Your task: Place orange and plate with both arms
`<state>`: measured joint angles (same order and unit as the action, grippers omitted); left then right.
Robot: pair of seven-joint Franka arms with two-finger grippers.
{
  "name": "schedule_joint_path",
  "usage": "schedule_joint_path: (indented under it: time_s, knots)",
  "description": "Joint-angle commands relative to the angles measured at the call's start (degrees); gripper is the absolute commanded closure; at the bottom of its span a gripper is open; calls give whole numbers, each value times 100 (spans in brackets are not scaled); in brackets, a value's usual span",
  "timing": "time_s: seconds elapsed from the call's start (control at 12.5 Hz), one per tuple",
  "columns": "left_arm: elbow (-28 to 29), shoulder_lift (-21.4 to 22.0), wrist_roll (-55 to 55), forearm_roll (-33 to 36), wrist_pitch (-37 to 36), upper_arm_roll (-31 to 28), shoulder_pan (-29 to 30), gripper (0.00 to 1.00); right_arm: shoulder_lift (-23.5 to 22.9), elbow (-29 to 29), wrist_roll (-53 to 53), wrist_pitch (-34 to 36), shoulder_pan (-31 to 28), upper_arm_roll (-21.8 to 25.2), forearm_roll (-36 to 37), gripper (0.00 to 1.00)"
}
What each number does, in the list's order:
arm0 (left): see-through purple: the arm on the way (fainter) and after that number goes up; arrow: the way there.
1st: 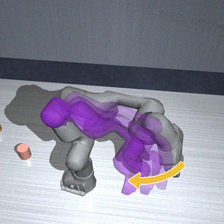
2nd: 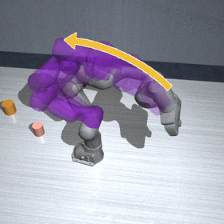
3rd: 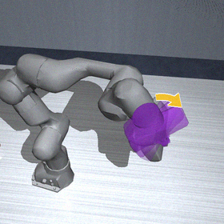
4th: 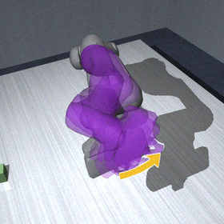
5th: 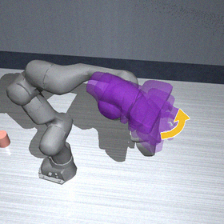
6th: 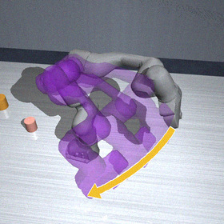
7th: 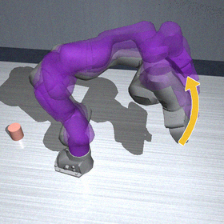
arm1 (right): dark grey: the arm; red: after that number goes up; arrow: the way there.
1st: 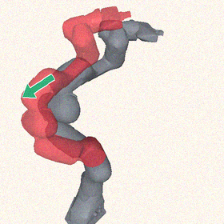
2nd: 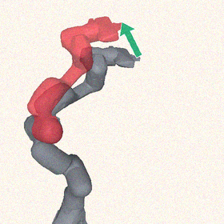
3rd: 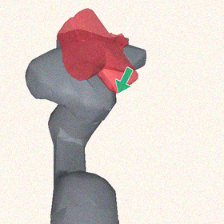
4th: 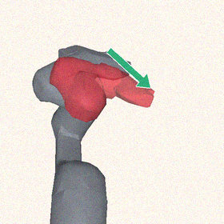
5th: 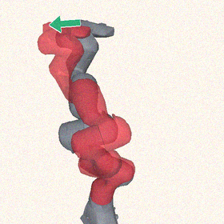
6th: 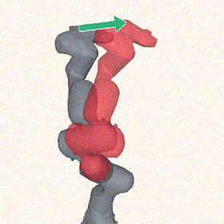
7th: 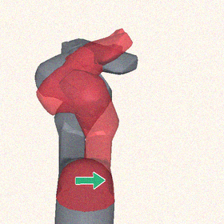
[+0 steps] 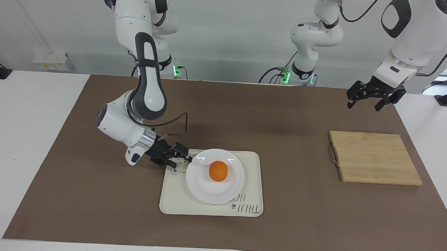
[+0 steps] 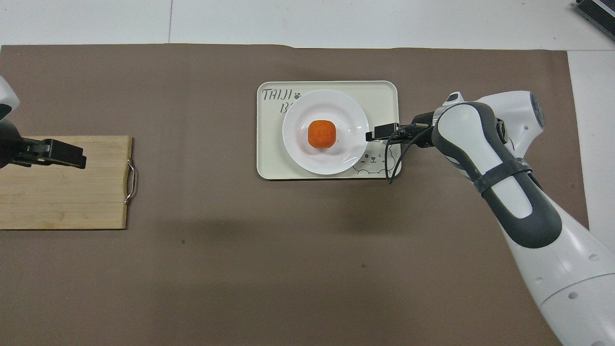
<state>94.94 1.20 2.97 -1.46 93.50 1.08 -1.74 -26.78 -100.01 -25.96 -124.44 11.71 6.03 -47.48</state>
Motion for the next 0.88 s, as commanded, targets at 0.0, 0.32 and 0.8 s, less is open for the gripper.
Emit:
schedule_joint_path:
  time_s: [0.0, 0.32, 0.8]
  knots:
    - [157, 118, 72, 75, 116, 32, 68, 0, 513, -27, 572, 42, -11, 65, 1515, 0]
    - [157, 118, 72, 75, 116, 41, 60, 0, 1217, -18, 1277, 367, -37, 73, 3138, 0]
    - [157, 118, 72, 75, 116, 32, 68, 0, 2342, -1, 2217, 1885, -213, 118, 4237, 0]
